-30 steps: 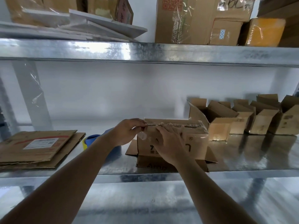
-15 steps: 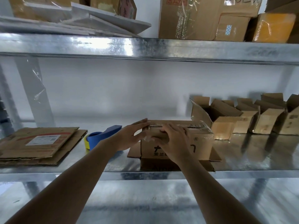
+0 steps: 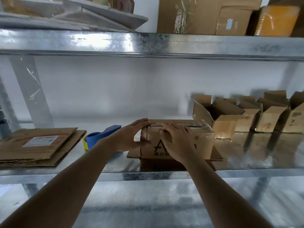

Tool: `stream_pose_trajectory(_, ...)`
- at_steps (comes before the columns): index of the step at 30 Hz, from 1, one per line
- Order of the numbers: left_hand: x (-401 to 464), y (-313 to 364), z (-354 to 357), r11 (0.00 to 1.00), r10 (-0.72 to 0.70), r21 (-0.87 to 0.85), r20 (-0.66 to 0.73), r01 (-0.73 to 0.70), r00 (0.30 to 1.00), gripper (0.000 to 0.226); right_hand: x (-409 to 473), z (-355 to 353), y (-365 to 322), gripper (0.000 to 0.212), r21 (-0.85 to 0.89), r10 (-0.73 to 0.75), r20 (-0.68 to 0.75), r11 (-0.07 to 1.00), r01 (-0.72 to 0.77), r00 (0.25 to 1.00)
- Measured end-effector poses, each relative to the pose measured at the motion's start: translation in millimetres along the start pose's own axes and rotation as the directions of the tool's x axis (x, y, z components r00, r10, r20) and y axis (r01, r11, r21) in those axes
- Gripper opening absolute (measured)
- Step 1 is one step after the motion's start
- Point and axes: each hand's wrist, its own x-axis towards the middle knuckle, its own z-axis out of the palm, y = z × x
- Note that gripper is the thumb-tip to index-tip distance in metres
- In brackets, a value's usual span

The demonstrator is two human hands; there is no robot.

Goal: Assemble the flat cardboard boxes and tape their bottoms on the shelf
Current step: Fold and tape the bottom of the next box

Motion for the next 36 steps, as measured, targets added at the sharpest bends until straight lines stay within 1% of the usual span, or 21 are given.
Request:
stream_pose_trajectory(2, 0.3, 3.6, 4.1, 1.0, 0.0, 0.001, -0.054, 0.0, 0.999, 0.084, -0.3, -1.3, -0.4, 0.037, 0.006, 0.002, -0.009, 1.0, -0.002, 1.0)
stream_pose_trajectory(5, -0.4, 3.2, 10.5, 1.0, 0.01, 0.027, -0.091, -0.007, 0.996, 0.095, -1.7, -1.6, -1.9, 0.042, -0.014, -0.007, 0.002, 1.0, 0.007, 1.0)
stream_pose_trajectory(7, -1.2, -0.3, 14.7, 1.0, 0.023, -0.007, -0.089, -0.024, 0.996, 0.092, -2.2, -1.4, -2.1, 0.041, -0.014, -0.005, 0.002, 1.0, 0.006, 1.0)
stream_pose_trajectory(10, -2.8, 3.0, 11.7, 0.998, 0.042, -0.05, -0.036, -0.043, 0.998, 0.081, -1.6, -0.1, -2.3, 0.035, -0.018, 0.002, -0.005, 1.0, -0.002, 1.0)
stream_pose_trajectory(13, -5.4, 8.6, -1.3, 1.0, -0.004, -0.017, 0.091, 0.006, 0.996, 0.08, -2.2, 1.6, -1.3, 0.032, -0.018, 0.001, -0.02, 1.0, -0.001, 1.0)
stream_pose_trajectory(14, -5.9, 7.9, -5.2, 1.0, -0.022, -0.005, 0.105, 0.022, 0.994, 0.081, -2.0, 1.7, -1.7, 0.032, -0.018, 0.004, -0.028, 1.0, -0.004, 1.0)
stream_pose_trajectory(16, -6.3, 3.9, -5.8, 0.999, -0.03, 0.02, 0.1, 0.028, 0.995, 0.092, -1.6, 1.6, -2.6, 0.032, -0.019, 0.011, -0.041, 1.0, -0.011, 0.999)
stream_pose_trajectory(17, -6.4, 2.9, -3.8, 1.0, -0.028, 0.016, 0.099, 0.026, 0.995, 0.098, -1.7, 1.5, -2.9, 0.03, -0.016, 0.012, -0.041, 1.0, -0.013, 0.999)
stream_pose_trajectory(18, -6.4, 2.7, -1.6, 0.999, -0.032, -0.01, 0.103, 0.033, 0.994, 0.099, -2.1, 1.3, -2.9, 0.027, -0.017, 0.012, -0.038, 1.0, -0.013, 0.999)
stream_pose_trajectory(21, -6.6, 0.1, 0.1, 0.984, -0.097, -0.135, 0.122, 0.113, 0.988, 0.078, -2.6, 1.4, -3.8, 0.022, -0.032, 0.01, -0.04, 0.999, -0.012, 0.999)
stream_pose_trajectory(23, -7.2, -3.7, -1.6, 0.978, -0.119, -0.162, 0.096, 0.134, 0.988, 0.07, -1.4, 1.7, -7.3, 0.031, -0.034, 0.027, -0.037, 0.999, -0.028, 0.999)
stream_pose_trajectory(24, -7.7, -5.4, -2.3, 0.97, -0.107, -0.209, 0.084, 0.122, 0.991, 0.066, -0.2, 1.8, -10.0, 0.037, -0.036, 0.045, -0.034, 0.998, -0.046, 0.998)
stream_pose_trajectory(26, -6.1, -6.5, -2.4, 0.923, -0.106, -0.369, 0.034, 0.111, 0.994, 0.053, 2.6, 3.2, -16.8, 0.049, -0.057, 0.09, -0.018, 0.994, -0.091, 0.996)
stream_pose_trajectory(27, -4.1, -6.7, -2.4, 0.915, -0.118, -0.39, -0.001, 0.108, 0.993, 0.046, 3.7, 4.4, -20.8, 0.054, -0.08, 0.111, -0.014, 0.99, -0.112, 0.994)
stream_pose_trajectory(28, -1.6, -6.3, -2.8, 0.937, -0.121, -0.335, -0.04, 0.1, 0.992, 0.042, 4.6, 5.4, -25.3, 0.06, -0.113, 0.132, -0.012, 0.985, -0.133, 0.991)
stream_pose_trajectory(29, 0.5, -6.5, -3.1, 0.966, -0.121, -0.237, -0.063, 0.103, 0.991, 0.043, 5.6, 6.6, -30.1, 0.067, -0.147, 0.153, -0.006, 0.977, -0.152, 0.988)
stream_pose_trajectory(30, 2.1, -5.4, -4.2, 0.982, -0.126, -0.148, -0.069, 0.115, 0.99, 0.045, 6.9, 7.7, -35.4, 0.074, -0.18, 0.178, 0.003, 0.968, -0.175, 0.984)
stream_pose_trajectory(31, 3.9, -6.0, -4.9, 0.987, -0.138, -0.095, -0.066, 0.131, 0.988, 0.048, 8.5, 8.3, -41.7, 0.08, -0.206, 0.206, 0.011, 0.958, -0.199, 0.979)
stream_pose_trajectory(33, 6.6, -8.2, -6.8, 0.991, -0.127, -0.047, -0.052, 0.125, 0.991, 0.054, 11.8, 9.2, -55.4, 0.086, -0.231, 0.256, 0.011, 0.941, -0.247, 0.967)
stream_pose_trajectory(36, 6.1, -13.9, -9.1, 0.998, -0.064, -0.003, -0.084, 0.064, 0.994, 0.057, 11.2, 16.8, -72.1, 0.086, -0.268, 0.296, 0.008, 0.921, -0.283, 0.955)
